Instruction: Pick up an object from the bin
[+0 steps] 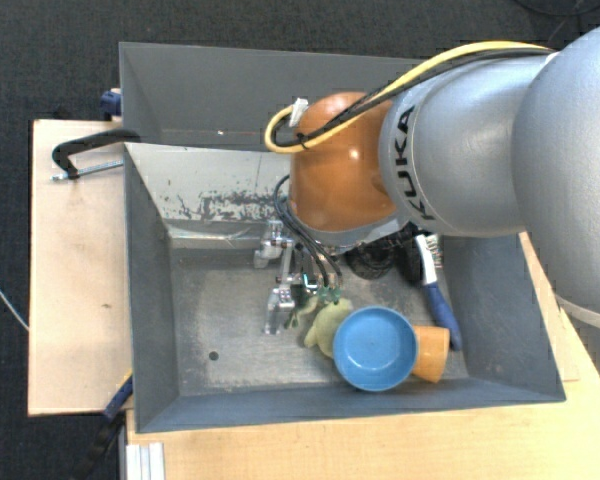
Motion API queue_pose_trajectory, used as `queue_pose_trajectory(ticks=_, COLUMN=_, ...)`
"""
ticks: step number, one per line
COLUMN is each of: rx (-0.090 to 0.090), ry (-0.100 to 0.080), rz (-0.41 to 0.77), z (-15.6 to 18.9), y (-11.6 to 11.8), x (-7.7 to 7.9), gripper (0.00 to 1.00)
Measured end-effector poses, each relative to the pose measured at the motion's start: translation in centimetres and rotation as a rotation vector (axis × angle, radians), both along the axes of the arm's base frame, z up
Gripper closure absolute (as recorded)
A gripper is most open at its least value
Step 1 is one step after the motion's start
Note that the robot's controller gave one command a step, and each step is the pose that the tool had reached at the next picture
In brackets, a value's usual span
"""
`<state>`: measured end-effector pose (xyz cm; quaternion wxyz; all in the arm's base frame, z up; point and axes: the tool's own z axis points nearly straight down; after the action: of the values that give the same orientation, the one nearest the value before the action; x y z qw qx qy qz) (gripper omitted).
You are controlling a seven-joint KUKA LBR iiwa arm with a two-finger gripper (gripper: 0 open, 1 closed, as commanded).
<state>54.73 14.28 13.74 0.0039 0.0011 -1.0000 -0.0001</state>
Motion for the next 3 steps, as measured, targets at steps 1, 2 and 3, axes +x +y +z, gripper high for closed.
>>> queue_pose_trajectory(ticks=1, rx=-0.003, ry=-0.006, rz=-0.034, z=-2.6, y=-5.6, x=2.4, gripper=0.00)
queue_pose_trajectory(ticks=2, rx=0.001, ry=-0.010, rz=-0.027, z=-6.2, y=-11.0, x=2.0, gripper=0.00)
queue_pose_trajectory(ticks=3, rx=0.002, ry=-0.013, rz=-0.023, z=-6.1, y=-10.7, x=2.1, gripper=1.00)
